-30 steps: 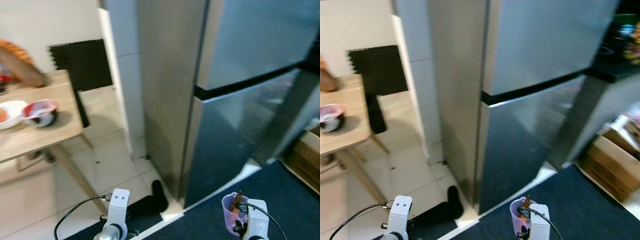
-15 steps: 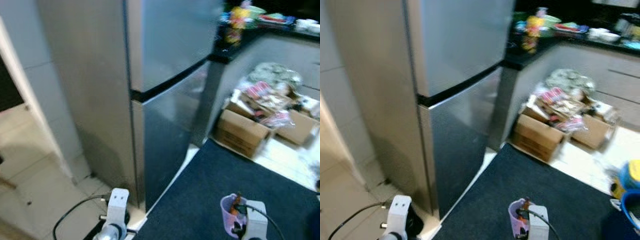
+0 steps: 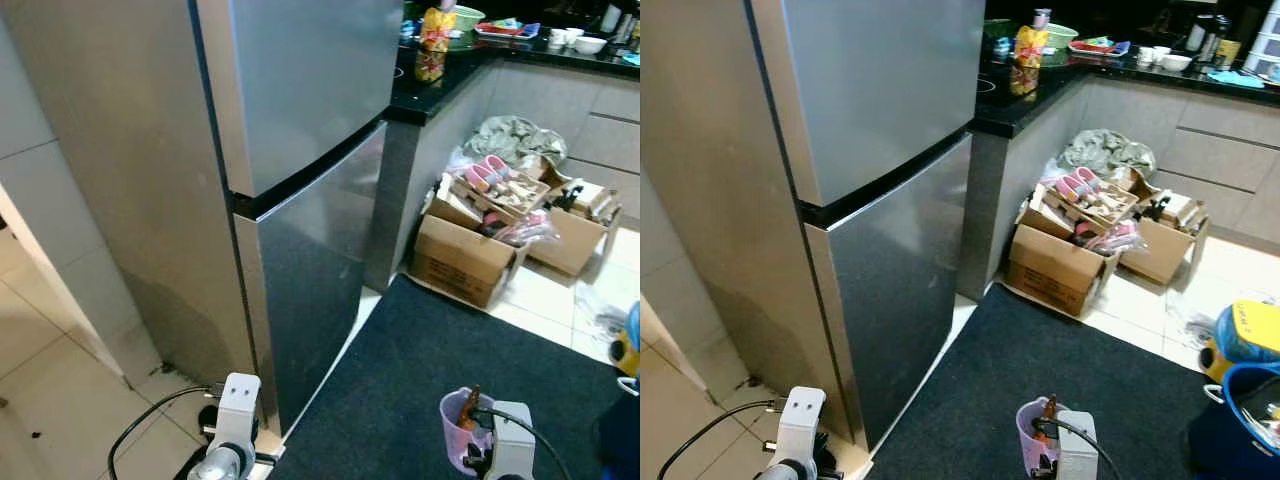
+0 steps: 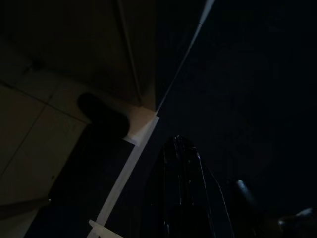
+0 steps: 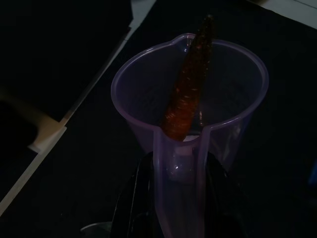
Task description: Restocking fridge
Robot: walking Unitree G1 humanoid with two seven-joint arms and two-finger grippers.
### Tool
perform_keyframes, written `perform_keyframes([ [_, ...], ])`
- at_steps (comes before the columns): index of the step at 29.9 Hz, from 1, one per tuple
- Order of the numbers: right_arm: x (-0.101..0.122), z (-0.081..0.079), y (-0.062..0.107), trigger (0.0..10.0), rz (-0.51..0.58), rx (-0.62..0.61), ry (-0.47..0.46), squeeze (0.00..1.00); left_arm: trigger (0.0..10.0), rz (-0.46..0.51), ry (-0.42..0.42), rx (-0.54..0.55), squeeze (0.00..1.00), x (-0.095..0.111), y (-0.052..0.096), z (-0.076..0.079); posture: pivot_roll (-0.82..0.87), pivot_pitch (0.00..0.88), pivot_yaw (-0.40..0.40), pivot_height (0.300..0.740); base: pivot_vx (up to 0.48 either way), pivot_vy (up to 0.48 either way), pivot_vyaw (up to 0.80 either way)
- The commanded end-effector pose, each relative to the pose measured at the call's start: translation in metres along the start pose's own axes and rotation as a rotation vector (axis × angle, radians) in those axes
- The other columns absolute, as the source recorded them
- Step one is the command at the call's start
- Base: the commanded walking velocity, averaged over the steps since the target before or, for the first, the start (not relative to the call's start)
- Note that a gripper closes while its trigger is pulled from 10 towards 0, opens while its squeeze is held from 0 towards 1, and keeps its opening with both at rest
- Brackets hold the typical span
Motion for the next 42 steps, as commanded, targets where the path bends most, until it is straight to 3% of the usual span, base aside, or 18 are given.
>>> perform_keyframes([
  [1, 0.007, 0.004, -0.001, 10.0, 0.033, -0.001, 0.018, 0.0, 10.0, 0.003, -0.005, 0.023, 0.0, -0.003, 0.003, -0.009, -0.06, 0.0, -0.002, 0.74, 0.0, 0.0, 0.0],
  [3, 0.012, 0.001, -0.002, 10.0, 0.047, 0.02, 0.026, 0.0, 10.0, 0.017, 0.008, 0.051, 0.0, -0.003, 0.005, -0.017, 0.01, 0.0, -0.054, 0.74, 0.0, 0.0, 0.0],
  [7, 0.021, -0.006, -0.004, 10.0, 0.056, 0.052, 0.052, 0.0, 10.0, 0.054, 0.038, 0.084, 0.0, 0.001, 0.01, -0.03, 0.06, 0.0, -0.085, 0.74, 0.0, 0.0, 0.0],
  [14, 0.027, -0.019, -0.007, 10.0, 0.061, 0.076, 0.066, 0.0, 10.0, 0.083, 0.046, 0.108, 0.0, 0.001, 0.014, -0.039, 0.07, 0.0, -0.093, 0.74, 0.0, 0.0, 0.0],
  [22, 0.015, -0.021, -0.004, 10.0, 0.046, 0.063, 0.03, 0.0, 10.0, 0.086, 0.016, 0.043, 0.0, 0.004, 0.01, -0.024, 0.05, 0.0, -0.054, 0.74, 0.214, 0.0, 0.0],
  [35, 0.005, -0.017, -0.001, 10.0, 0.034, 0.026, -0.022, 0.0, 10.0, 0.087, -0.022, -0.001, 0.0, 0.019, 0.003, -0.015, 0.01, 0.0, -0.001, 0.74, 0.336, 0.0, 0.0],
  [37, 0.002, -0.014, 0.0, 10.0, 0.032, 0.01, -0.039, 0.0, 10.0, 0.077, -0.019, -0.059, 0.0, 0.022, -0.001, -0.004, 0.0, 0.0, 0.007, 0.74, 0.0, 0.0, 0.0],
  [40, 0.001, -0.013, 0.0, 10.0, 0.031, 0.005, -0.044, 0.0, 10.0, 0.068, -0.015, -0.077, 0.0, 0.021, -0.001, -0.001, 0.0, 0.0, 0.013, 0.74, 0.0, 0.0, 0.0],
  [42, -0.001, -0.012, 0.001, 10.0, 0.029, -0.002, -0.052, 0.0, 10.0, 0.061, -0.056, -0.088, 0.0, 0.021, -0.002, 0.002, -0.01, 0.0, 0.02, 0.74, 0.0, 0.0, 0.0],
])
Point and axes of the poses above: a point about 5 cm out from each wrist's last joint towards the gripper, its own y axis pointing back from the gripper into the wrist, its own x axis along the axis of the wrist's last joint, z = x × y, the point moved 3 cm from there along -y, pointing out of the wrist towards the gripper, and after that the axes turned 13 degrees about y, right-handed, at the moved point
